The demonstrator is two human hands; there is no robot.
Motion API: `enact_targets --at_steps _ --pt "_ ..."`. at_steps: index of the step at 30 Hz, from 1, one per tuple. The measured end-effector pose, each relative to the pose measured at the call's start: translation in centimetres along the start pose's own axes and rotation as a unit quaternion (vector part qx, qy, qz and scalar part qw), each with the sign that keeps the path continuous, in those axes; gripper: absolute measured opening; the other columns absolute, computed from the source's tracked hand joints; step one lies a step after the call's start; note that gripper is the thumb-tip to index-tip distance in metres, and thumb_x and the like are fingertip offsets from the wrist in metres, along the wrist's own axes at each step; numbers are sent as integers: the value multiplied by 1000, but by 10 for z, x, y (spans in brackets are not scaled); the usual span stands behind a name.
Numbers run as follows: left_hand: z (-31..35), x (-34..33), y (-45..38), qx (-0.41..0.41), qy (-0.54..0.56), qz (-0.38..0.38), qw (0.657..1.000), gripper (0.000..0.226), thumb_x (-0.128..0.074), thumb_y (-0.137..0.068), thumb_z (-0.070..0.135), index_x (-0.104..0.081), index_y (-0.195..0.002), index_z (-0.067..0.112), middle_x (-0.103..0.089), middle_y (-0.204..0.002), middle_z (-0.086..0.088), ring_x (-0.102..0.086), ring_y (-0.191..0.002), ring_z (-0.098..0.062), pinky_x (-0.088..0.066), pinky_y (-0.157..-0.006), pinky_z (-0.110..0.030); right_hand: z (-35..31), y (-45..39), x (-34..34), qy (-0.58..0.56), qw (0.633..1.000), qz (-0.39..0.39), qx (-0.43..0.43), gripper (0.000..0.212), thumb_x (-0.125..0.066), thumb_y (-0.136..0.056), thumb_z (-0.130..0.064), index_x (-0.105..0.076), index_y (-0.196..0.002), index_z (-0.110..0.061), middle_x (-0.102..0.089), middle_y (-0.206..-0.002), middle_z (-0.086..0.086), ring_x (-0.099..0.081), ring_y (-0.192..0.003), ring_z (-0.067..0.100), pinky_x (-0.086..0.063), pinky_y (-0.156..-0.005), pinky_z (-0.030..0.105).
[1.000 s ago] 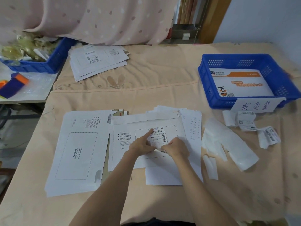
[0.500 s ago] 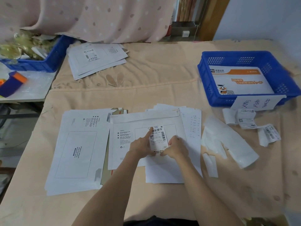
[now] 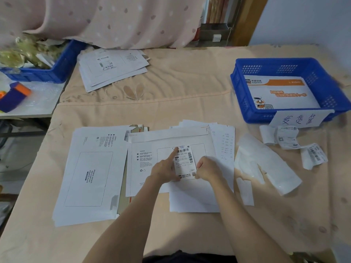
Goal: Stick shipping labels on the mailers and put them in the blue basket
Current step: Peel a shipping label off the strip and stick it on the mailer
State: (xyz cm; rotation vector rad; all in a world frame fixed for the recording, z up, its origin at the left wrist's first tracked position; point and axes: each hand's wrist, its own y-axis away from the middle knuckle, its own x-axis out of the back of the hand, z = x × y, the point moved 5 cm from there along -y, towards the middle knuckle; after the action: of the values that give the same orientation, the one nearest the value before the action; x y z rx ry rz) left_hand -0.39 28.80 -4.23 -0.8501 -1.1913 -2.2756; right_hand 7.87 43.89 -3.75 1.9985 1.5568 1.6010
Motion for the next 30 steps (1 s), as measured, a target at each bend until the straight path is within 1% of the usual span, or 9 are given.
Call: enact_targets --at_steps 3,5,8,11,14,20,23,26,30 --pt "0 0 2 0 6 -6 1000 113 -75 -73 22 6 -150 40 -53 -72 5 -52 -71 -18 -39 -58 -27 0 1 0 12 1000 0 -1 25 -65 -82 -4 -48 -86 -22 -59 -102 0 -58 -97 23 -47 -84 33" --pt "1 1 2 0 10 -3 1000 115 -75 -73 21 9 -150 38 -57 -76 3 -54 -73 -18 -41 -59 -28 -3 1 1 40 999 10 10 21 -57 -85 -4 -51 -99 -18 -60 -110 3 -59 -100 24 -47 -82 33" --pt "3 2 2 0 4 2 1000 117 -75 -73 21 11 -150 34 -58 -77 3 -55 -73 -19 -41 -60 -29 -14 3 2 39 994 67 72 52 -60 -79 -1 -43 -124 -21 -54 -113 3 -59 -96 24 -48 -73 33" --pt "4 3 2 0 -3 5 1000 116 -75 -72 21 10 -151 34 -65 -85 1 -61 -80 -21 -44 -62 -29 -22 4 -7 68 987 43 142 87 -62 -79 0 -25 -147 -39 -41 -128 -2 -53 -109 18 -48 -79 32" --pt "3 3 1 7 -7 5 1000 117 -76 -71 22 9 -151 35 -68 -90 -1 -62 -84 -23 -46 -64 -30 -19 -2 -10 110 985 10 129 92 -63 -81 -7 -15 -149 -46 -35 -131 -4 -50 -113 15 -48 -85 32" --pt "3 2 -1 25 -27 -1 999 121 -78 -70 26 13 -150 38 -67 -94 -2 -63 -87 -23 -49 -67 -33 -19 -5 -11 103 988 -31 113 98 -67 -81 -14 -6 -149 -49 -29 -139 0 -43 -124 15 -47 -93 35" --pt "4 3 0 27 -34 4 999 120 -78 -70 27 11 -150 37 -68 -93 -1 -64 -86 -24 -48 -67 -33 -22 -7 -7 58 992 -21 108 96 -69 -81 -34 -4 -150 -45 -24 -150 2 -32 -138 16 -41 -103 38" --pt "10 7 -1 32 -68 9 997 119 -80 -70 26 7 -150 30 -66 -96 -4 -64 -89 -27 -45 -67 -32 -28 -8 -6 82 991 -7 104 88 -60 -83 -56 -5 -150 -45 -26 -149 6 -35 -136 19 -35 -105 35" --pt "16 9 -5 32 -120 0 992 119 -81 -71 32 8 -150 26 -65 -109 -9 -63 -96 -29 -44 -72 -33 -27 -8 -11 106 990 9 97 92 -63 -82 -50 -3 -151 -45 -29 -143 8 -38 -132 20 -38 -100 35"
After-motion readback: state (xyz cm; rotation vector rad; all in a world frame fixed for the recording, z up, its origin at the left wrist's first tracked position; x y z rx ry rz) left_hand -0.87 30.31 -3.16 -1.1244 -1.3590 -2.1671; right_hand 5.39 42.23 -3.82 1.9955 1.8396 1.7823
